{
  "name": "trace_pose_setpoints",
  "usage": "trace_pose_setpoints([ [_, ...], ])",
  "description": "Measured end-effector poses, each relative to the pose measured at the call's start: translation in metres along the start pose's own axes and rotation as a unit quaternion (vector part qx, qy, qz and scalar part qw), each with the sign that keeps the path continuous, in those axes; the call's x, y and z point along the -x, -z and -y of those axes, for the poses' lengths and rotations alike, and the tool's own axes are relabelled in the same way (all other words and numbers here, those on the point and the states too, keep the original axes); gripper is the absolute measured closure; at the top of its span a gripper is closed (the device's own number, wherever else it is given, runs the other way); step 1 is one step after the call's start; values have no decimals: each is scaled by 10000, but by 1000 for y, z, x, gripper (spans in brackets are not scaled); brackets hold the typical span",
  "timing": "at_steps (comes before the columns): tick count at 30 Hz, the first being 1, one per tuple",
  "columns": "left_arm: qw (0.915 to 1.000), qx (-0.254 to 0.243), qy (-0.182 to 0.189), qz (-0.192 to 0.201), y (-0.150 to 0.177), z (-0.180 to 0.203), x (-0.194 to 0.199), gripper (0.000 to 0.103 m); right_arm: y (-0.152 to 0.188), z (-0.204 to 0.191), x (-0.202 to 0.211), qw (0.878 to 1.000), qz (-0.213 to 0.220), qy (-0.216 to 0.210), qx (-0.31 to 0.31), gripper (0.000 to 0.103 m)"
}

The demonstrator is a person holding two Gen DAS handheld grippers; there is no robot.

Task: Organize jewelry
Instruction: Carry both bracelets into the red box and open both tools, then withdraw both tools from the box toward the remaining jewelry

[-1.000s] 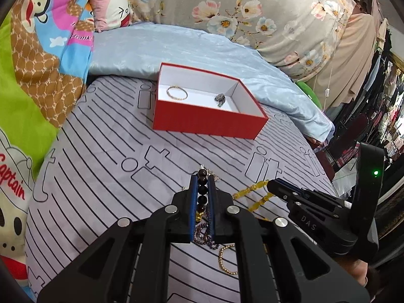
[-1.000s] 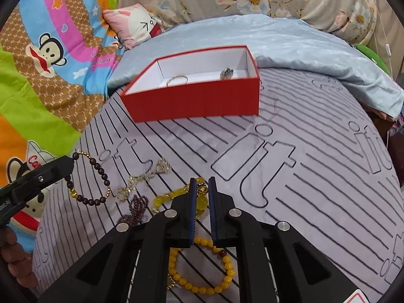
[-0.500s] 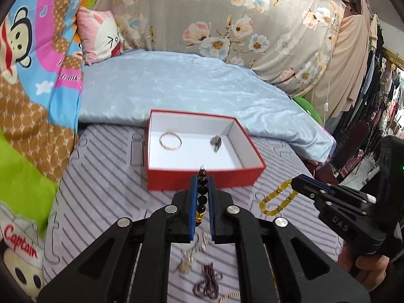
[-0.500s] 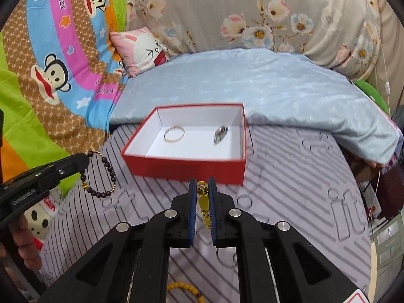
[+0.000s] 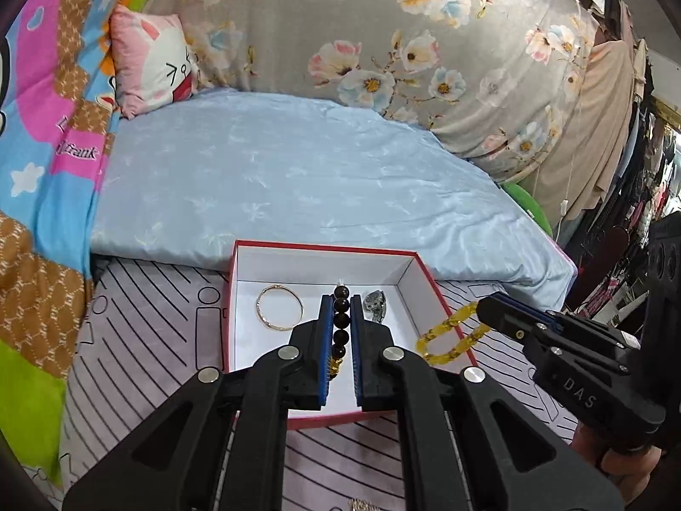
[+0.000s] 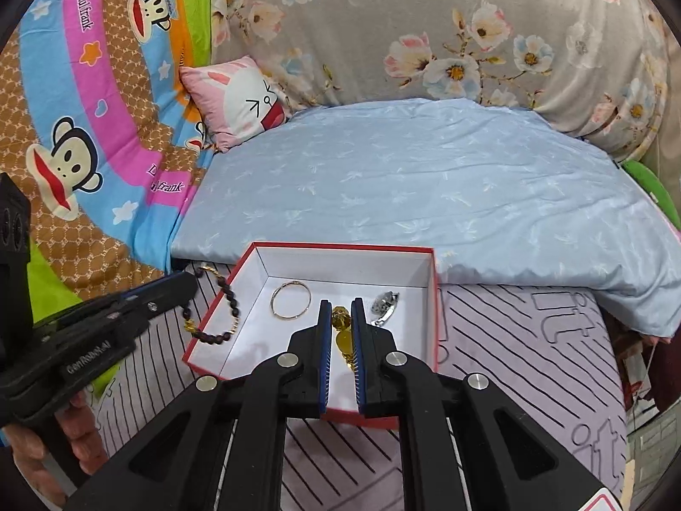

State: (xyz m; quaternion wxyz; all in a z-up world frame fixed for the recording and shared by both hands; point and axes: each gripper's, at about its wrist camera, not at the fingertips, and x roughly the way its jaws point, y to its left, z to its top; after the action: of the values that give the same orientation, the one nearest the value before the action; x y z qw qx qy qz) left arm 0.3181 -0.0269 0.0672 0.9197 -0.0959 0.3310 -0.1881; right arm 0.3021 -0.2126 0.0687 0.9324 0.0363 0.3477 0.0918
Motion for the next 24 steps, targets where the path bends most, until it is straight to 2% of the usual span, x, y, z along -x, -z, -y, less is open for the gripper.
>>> trace_pose_setpoints([
  [8,9997,-83,-93,-227,4,-9,-45,96,10,2,-56,9992,-395,77,48,95],
  [15,9988,-17,-220,-427,14,-19,-66,95,22,20,-80,9973,-573,460,65,93],
  [17,9987,5,-366,-356,16,-23,-67,90,24,23,-78,9963,-494,682,149,86],
  [19,9982,-42,-505,-334,16,-24,-66,74,24,25,-71,9959,-407,796,163,80],
  [21,9978,-100,-611,-234,17,-24,-61,64,24,27,-60,9963,-315,795,127,75],
  [24,9972,-156,-725,-129,17,-23,-49,62,27,26,-43,9965,-201,805,108,71],
])
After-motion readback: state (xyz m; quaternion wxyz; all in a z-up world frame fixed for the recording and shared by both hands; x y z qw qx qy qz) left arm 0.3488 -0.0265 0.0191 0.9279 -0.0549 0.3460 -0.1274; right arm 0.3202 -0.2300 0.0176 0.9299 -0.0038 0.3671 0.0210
